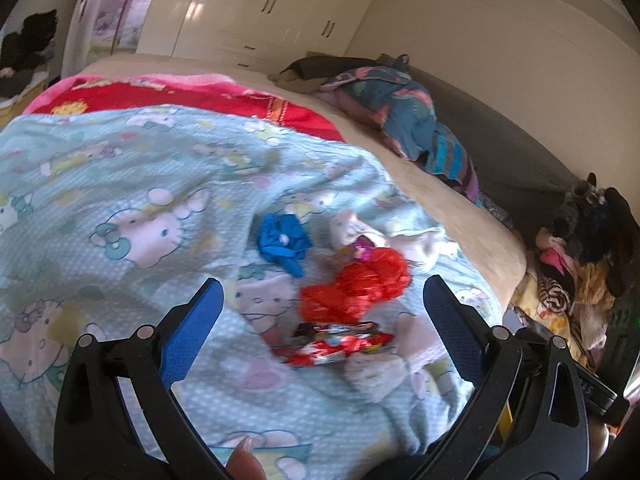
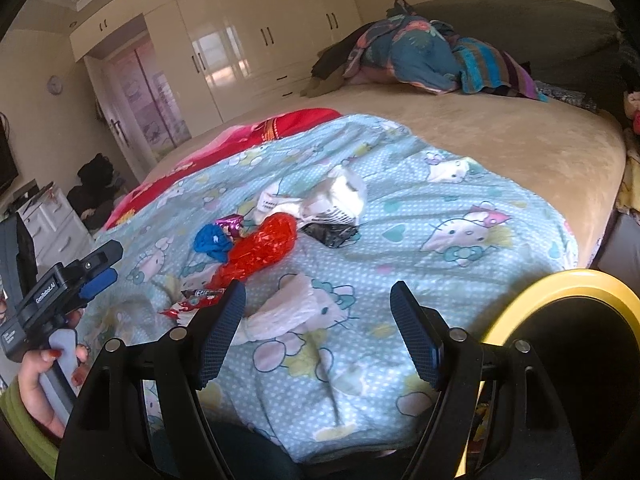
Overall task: Collect trash
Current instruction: 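Lower both open tools toward the red wrappers and white foam net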
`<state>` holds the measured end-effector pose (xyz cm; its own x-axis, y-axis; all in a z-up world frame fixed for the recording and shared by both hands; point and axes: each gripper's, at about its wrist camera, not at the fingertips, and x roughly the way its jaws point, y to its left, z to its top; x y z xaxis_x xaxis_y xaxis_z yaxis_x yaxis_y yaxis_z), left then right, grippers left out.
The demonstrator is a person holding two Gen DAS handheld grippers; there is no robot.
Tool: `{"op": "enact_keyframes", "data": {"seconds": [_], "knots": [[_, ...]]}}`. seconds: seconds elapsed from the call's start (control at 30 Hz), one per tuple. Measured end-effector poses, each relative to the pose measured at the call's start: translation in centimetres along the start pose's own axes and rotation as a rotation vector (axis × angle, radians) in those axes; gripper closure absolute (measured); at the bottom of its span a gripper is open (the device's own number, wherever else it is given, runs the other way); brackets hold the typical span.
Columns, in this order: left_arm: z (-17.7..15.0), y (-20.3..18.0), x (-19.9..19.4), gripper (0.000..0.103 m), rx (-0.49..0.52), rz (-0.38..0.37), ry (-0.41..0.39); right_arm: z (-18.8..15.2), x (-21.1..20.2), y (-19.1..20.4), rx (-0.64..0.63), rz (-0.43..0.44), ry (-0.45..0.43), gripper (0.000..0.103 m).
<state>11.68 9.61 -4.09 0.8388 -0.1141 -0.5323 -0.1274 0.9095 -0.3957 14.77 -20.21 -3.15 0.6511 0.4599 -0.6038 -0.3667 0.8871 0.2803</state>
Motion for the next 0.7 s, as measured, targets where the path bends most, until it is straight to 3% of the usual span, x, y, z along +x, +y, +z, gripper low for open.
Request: {"op": "enact_keyframes", "data": {"seconds": [0.27, 0.53, 0.7], "knots": [[-1.0, 1.8, 0.7, 0.011, 0.014, 0.012, 0.051, -0.2, 2.1, 1.2, -0.034, 0.002, 0.033, 0.031], [-2.6, 1.3, 2.1, 0.042, 0.061, -0.023, 0.131, -0.4, 3.4, 1.3, -0.047, -0.012, 0.055, 0.031], [-3.6, 0.6, 2.9, 0.053, 0.098, -0.04, 0.167, -0.6, 3.9, 1.0, -0.04, -0.019, 0.064, 0.031]]}}
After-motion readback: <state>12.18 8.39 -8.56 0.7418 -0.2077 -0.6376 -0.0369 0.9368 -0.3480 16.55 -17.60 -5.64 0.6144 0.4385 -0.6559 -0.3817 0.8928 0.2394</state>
